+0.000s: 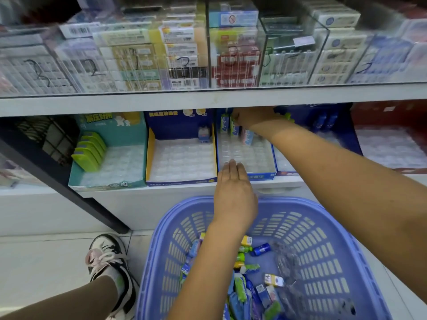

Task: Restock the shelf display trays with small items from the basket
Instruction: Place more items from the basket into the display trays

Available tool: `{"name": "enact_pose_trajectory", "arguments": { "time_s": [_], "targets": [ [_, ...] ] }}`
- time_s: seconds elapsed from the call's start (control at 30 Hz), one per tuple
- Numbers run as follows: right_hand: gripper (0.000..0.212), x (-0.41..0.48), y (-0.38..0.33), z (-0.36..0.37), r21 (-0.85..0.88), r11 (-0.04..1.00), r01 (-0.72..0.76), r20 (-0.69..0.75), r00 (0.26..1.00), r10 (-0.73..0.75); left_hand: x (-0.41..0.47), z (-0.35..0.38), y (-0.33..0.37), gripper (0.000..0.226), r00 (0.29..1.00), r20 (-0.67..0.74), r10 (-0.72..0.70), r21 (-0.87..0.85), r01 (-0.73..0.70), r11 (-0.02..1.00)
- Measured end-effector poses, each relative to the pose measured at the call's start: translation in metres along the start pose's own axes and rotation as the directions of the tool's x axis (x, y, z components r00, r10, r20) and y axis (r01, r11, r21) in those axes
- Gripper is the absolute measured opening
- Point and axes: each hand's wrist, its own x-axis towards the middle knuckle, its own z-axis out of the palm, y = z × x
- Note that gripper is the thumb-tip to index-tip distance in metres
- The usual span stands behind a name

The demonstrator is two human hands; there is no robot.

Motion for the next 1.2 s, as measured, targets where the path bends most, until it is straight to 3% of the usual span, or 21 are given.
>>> {"name": "enact_pose_trajectory", "arguments": {
  "time_s": [0.1,0.2,0.27,0.3,0.37,0.43,0.53,0.6,0.67,0.77,0.9,1.0,1.13,1.2],
  "targets": [
    [0.028,-0.014,-0.003,-0.007,-0.031,1.0,-0.003,0.008,1.0,0.003,-0.005,-0.001,-0.005,0.076,0.999,-0.027,0.038,-0.159,-0.041,0.986],
    [0.022,-0.05,-0.002,-0.017,-0.022,0.999,0.042,-0.071,0.997,-0.043,-0.022,-0.001,-0.007,0.046,0.955,-0.298,-0.012,-0.513,-0.149,0.846],
    [0.018,-0.088,0.008,-0.018,0.05,0.996,0.078,0.018,0.997,-0.079,-0.032,0.008,-0.007,0.024,0.881,-0.464,-0.095,-0.562,-0.21,0.8],
    [0.02,-0.108,0.015,-0.014,0.116,0.99,0.077,0.133,0.987,-0.093,-0.036,0.016,-0.007,0.019,0.885,-0.452,-0.113,-0.576,-0.193,0.794],
    [0.023,-0.142,0.026,0.007,0.144,0.989,0.028,0.423,0.902,-0.087,-0.041,0.038,-0.008,0.017,0.967,-0.236,-0.093,-0.575,-0.062,0.816],
    [0.02,-0.164,0.036,0.048,0.031,0.999,0.019,0.613,0.789,-0.034,-0.047,0.069,-0.011,0.019,0.994,0.104,-0.021,-0.416,0.062,0.907],
    [0.025,-0.197,0.055,0.123,-0.114,0.991,0.064,0.73,0.682,0.04,-0.073,0.116,-0.013,0.031,0.861,0.503,0.081,-0.212,0.031,0.977],
    [0.027,-0.218,0.07,0.166,-0.116,0.991,0.065,0.811,0.582,0.057,-0.092,0.141,-0.015,0.042,0.767,0.634,0.104,-0.182,0.017,0.983],
    [0.017,-0.232,0.083,0.196,-0.113,0.992,0.06,0.836,0.546,0.062,-0.103,0.158,-0.022,0.048,0.701,0.706,0.1,-0.161,0.022,0.987],
    [0.046,-0.238,0.095,0.225,-0.108,0.992,0.07,0.841,0.538,0.053,-0.106,0.168,-0.032,0.054,0.646,0.76,0.075,-0.139,0.048,0.989],
    [0.062,-0.245,0.101,0.246,-0.076,0.981,0.179,0.817,0.576,-0.042,-0.101,0.171,-0.032,0.05,0.691,0.719,0.071,-0.157,0.062,0.986],
    [0.064,-0.25,0.099,0.256,-0.036,0.987,0.159,0.783,0.618,-0.071,-0.097,0.176,-0.033,0.049,0.714,0.699,0.051,-0.116,0.042,0.992],
    [0.044,-0.248,0.095,0.259,-0.023,0.997,0.074,0.842,0.539,-0.02,-0.088,0.181,-0.031,0.037,0.727,0.686,0.029,-0.11,0.064,0.992],
    [0.023,-0.238,0.098,0.252,0.001,1.0,-0.03,0.793,0.609,0.017,-0.083,0.182,-0.028,0.036,0.762,0.646,0.032,-0.176,0.109,0.978]
  ]
}}
